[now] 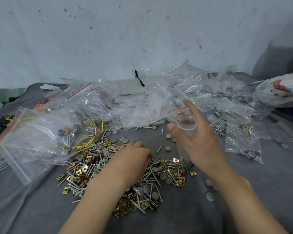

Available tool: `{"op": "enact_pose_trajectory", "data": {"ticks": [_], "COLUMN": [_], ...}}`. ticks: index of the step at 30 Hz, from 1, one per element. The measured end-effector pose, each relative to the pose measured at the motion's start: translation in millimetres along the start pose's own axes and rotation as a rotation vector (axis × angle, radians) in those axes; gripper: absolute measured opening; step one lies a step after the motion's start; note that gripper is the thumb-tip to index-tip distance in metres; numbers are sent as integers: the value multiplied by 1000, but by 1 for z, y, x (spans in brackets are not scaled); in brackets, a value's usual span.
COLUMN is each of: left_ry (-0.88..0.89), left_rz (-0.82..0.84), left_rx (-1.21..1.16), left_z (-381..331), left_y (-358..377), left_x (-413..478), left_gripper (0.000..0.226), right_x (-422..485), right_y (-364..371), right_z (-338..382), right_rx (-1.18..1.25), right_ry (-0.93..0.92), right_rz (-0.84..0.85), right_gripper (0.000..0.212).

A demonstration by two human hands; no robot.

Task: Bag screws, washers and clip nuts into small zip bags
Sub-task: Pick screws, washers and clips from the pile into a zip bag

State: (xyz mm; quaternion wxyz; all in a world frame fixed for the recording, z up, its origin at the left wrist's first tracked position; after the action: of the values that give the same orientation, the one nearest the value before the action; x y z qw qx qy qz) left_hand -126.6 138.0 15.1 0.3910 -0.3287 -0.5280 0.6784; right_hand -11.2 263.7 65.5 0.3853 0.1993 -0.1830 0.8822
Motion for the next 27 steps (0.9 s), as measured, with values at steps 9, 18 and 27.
{"op": "enact_pose_trajectory", "data": {"ticks": [9, 18, 27], "left_ry": [-50, -79, -104], "left_rz": [17, -14, -138], "left_rx": [8, 56, -382], "left_z": [3, -1, 29], "left_y": [-2, -3, -19], "left_x": [3, 3, -2], "left_gripper": [24, 24, 11], "right_x": [0, 0, 0], "right_y": [-8, -10, -9], "right_z": [0, 1, 1], "right_rx": [119, 134, 111], "right_ry": [-4, 3, 4], "right_rz": [-27, -31, -26], "right_gripper": [74, 72, 71]}}
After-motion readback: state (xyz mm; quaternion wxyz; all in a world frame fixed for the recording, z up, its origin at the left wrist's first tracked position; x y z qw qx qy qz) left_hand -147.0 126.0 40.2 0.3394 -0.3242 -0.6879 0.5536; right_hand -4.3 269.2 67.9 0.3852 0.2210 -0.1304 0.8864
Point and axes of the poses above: each hand's wrist, its own x-axis towards the middle knuckle, its own y-axis out of the palm, z = x × y, the point moved 8 cm from there along x, towards the middle knuckle, and after that the axes turned 14 degrees about x, right-handed, at the moved point
